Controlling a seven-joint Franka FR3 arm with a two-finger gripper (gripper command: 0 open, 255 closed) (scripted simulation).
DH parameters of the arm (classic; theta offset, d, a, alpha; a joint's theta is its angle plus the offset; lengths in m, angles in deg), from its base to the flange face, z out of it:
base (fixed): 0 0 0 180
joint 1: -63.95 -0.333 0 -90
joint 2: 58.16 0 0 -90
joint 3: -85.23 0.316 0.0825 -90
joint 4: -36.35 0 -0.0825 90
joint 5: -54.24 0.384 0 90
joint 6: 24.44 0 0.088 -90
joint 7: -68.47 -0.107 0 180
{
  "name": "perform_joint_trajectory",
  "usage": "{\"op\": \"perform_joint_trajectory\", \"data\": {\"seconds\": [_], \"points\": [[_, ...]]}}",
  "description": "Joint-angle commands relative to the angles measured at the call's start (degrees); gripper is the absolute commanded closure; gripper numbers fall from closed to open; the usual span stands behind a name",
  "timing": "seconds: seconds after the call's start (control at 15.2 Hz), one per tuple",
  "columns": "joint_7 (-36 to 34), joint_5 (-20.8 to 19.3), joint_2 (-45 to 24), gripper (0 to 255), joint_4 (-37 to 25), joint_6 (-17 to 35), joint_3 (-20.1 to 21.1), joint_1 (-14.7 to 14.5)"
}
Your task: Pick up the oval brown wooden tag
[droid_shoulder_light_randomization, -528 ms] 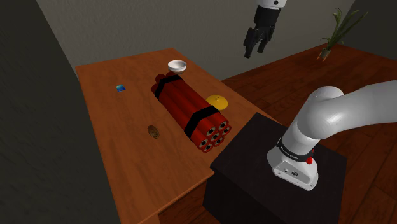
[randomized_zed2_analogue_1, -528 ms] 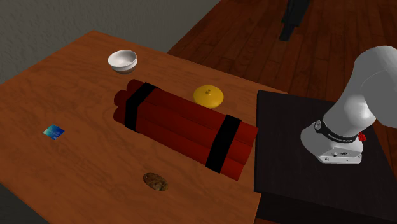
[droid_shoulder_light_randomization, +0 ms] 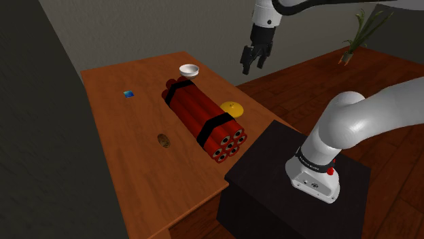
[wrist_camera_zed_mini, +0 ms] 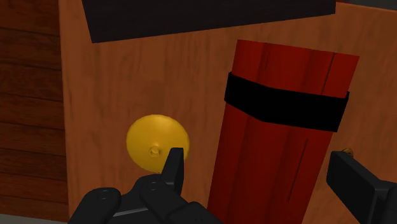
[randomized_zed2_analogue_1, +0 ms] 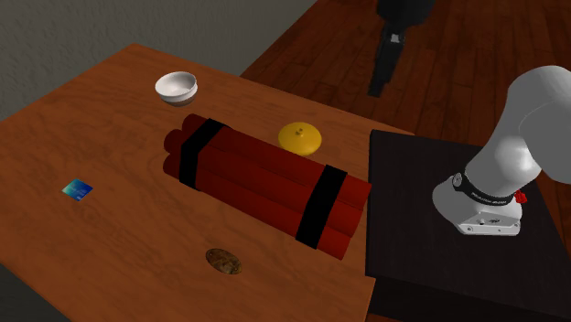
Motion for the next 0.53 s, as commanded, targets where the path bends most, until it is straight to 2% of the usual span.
{"op": "perform_joint_trajectory", "data": {"seconds": [0.0, 0.46], "points": [[-1.2, 0.6, -3.0, 0, 0.7, 3.8, 1.4, -0.6], [-5.9, 1.8, -15.1, 0, 0.3, 15.4, 6.3, -2.5]]}}
